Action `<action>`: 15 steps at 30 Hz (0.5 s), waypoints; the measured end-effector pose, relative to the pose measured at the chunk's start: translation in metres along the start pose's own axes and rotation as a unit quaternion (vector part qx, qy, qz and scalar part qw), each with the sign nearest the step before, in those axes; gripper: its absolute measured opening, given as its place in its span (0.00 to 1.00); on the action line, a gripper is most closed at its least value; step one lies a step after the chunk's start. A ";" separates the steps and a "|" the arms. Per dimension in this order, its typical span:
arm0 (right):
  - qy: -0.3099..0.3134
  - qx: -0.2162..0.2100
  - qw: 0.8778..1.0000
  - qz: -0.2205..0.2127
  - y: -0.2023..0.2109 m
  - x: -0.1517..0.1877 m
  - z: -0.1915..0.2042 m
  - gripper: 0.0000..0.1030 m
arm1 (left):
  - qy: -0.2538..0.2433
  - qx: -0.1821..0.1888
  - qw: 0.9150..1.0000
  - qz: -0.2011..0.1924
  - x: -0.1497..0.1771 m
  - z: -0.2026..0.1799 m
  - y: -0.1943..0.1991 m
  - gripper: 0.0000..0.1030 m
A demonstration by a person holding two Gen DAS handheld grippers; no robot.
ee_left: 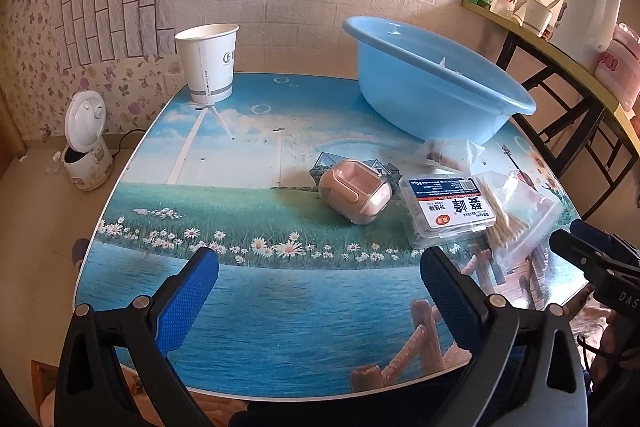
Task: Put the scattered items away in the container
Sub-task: 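Move left tool to pink soap box while right tool approaches cotton swab bag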
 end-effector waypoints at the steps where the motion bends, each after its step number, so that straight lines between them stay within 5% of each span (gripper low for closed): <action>1: -0.001 0.000 1.000 0.001 -0.001 0.000 0.000 0.78 | -0.001 0.001 1.000 0.000 -0.001 0.000 -0.001 0.94; 8: -0.004 -0.002 1.000 0.002 -0.009 -0.001 0.000 0.78 | -0.011 0.010 1.000 0.006 -0.006 0.000 -0.011 0.79; 15: -0.003 -0.007 1.000 0.010 -0.021 -0.002 0.003 0.78 | -0.029 0.015 0.999 0.011 -0.009 -0.006 -0.023 0.78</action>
Point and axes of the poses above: each gripper's, at about its wrist camera, not at the fingertips, and y roughly against the way its jaws point, z to its left, x to its underside, the point moved 8 cm from there along -y, roughly the way its jaws point, and after that the axes turned 15 degrees about -z, right-handed, at the moved point
